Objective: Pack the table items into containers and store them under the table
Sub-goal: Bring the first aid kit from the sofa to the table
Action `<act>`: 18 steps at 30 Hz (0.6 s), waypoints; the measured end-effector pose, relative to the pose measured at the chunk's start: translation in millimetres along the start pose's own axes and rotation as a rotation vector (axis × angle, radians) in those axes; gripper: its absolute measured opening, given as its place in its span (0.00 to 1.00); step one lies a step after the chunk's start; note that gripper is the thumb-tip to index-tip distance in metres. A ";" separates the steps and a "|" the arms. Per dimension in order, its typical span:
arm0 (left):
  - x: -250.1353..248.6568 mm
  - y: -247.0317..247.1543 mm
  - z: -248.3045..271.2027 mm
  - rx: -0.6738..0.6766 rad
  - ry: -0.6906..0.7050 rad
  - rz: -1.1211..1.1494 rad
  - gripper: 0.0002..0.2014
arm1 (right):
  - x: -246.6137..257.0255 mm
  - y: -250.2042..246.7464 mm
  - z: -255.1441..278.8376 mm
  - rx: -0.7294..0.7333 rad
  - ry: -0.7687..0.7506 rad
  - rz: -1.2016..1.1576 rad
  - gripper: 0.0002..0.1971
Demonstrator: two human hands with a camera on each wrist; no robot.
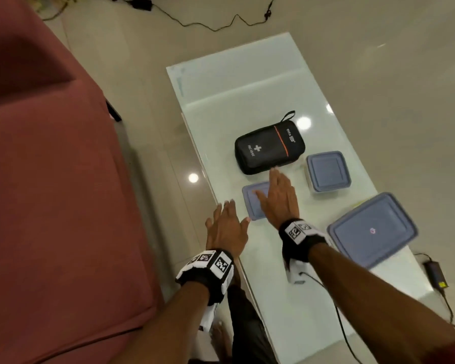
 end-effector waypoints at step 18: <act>-59.3 143.0 317.1 0.096 0.046 -0.064 0.34 | -103.9 -50.1 401.5 0.049 -0.050 0.150 0.32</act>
Point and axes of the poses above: each hand's wrist, its own z-axis away from the middle knuckle, its own y-axis out of the palm, x = y × z, the point moved 7 cm from there along -z, towards the middle knuckle, and after that the axes turned 3 degrees about -z, right-handed, at the moved point
